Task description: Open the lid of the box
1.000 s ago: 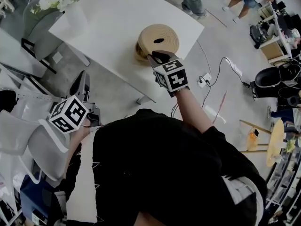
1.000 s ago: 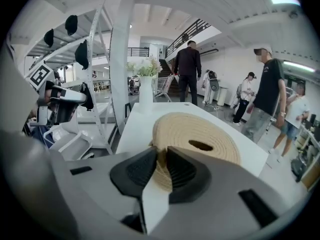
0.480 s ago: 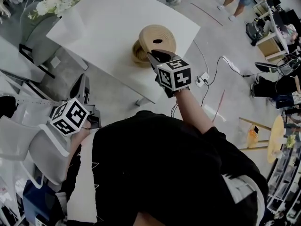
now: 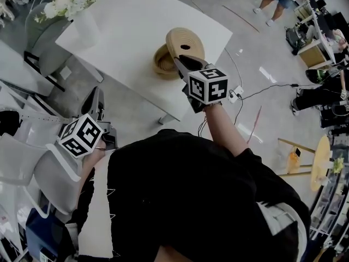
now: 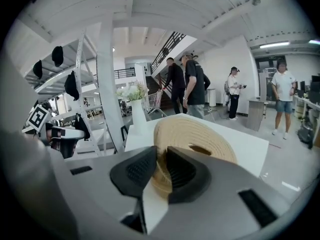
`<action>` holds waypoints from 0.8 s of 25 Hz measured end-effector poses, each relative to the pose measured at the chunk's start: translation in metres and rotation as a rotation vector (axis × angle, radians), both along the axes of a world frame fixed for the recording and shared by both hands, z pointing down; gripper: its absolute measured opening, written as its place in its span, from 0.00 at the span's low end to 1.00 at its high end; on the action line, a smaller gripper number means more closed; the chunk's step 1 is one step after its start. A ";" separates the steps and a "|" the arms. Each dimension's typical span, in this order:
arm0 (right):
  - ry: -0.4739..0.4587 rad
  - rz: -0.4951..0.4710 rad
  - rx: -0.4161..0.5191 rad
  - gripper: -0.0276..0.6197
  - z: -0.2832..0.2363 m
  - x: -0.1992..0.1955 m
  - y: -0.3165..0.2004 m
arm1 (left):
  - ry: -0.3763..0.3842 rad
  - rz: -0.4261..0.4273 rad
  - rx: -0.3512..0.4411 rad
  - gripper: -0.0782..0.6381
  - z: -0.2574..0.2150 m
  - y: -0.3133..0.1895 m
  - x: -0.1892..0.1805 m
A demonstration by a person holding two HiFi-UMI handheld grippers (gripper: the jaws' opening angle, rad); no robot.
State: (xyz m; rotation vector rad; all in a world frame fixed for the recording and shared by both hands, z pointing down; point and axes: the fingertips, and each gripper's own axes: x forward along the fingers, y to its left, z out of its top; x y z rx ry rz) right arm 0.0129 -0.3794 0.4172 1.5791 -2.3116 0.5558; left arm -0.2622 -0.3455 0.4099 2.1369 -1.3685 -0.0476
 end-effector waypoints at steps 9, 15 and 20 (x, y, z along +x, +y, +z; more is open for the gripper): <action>-0.113 0.039 0.046 0.14 -0.019 0.010 -0.003 | -0.003 -0.016 0.003 0.12 0.000 0.002 -0.002; -0.183 0.066 0.055 0.14 -0.028 0.016 -0.004 | -0.005 -0.011 0.009 0.12 -0.002 -0.001 0.000; -0.228 0.089 0.073 0.14 -0.034 0.023 -0.004 | -0.004 0.000 0.009 0.12 -0.002 -0.004 0.004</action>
